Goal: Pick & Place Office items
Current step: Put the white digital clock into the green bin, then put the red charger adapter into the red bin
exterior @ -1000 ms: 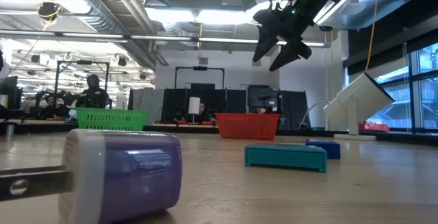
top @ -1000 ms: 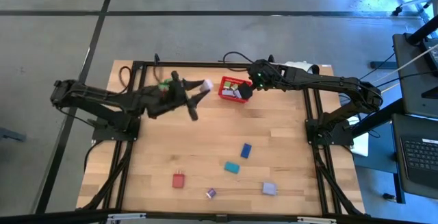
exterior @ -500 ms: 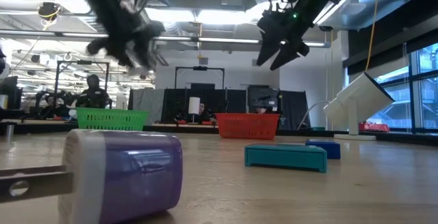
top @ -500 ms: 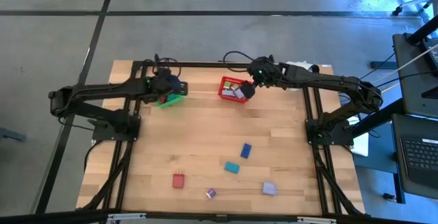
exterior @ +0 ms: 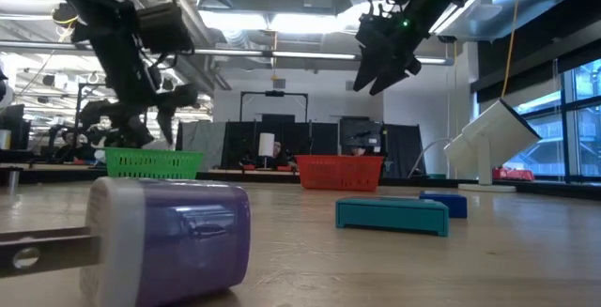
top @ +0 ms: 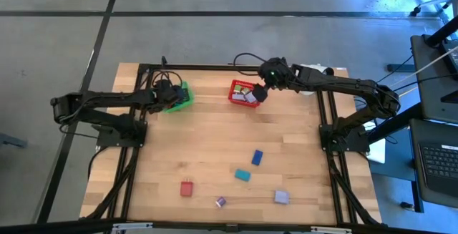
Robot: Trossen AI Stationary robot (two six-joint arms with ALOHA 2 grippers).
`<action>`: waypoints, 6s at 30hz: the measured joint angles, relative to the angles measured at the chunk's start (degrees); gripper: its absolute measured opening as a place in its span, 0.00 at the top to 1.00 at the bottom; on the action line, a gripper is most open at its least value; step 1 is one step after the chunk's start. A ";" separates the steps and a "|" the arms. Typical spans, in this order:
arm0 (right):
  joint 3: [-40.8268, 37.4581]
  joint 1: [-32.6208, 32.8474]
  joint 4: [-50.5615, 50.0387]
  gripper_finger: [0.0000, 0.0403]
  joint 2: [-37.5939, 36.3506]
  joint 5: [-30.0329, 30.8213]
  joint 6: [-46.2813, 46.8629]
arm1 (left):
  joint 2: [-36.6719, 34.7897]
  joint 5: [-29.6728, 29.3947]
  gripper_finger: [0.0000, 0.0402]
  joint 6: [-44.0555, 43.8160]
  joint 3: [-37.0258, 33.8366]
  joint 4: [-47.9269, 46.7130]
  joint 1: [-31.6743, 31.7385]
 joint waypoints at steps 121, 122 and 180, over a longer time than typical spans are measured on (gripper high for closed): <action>0.02 -0.18 4.91 0.17 -0.39 -7.97 -5.47 | 26.40 31.01 0.50 -16.37 22.01 8.60 -34.87; 0.02 -0.18 5.00 0.17 -0.39 -7.98 -5.35 | 25.25 29.81 0.50 -12.98 22.01 8.94 -32.30; 0.00 -5.12 68.35 0.17 -1.02 -46.18 74.28 | 19.43 49.47 0.47 92.48 30.09 86.76 -5.88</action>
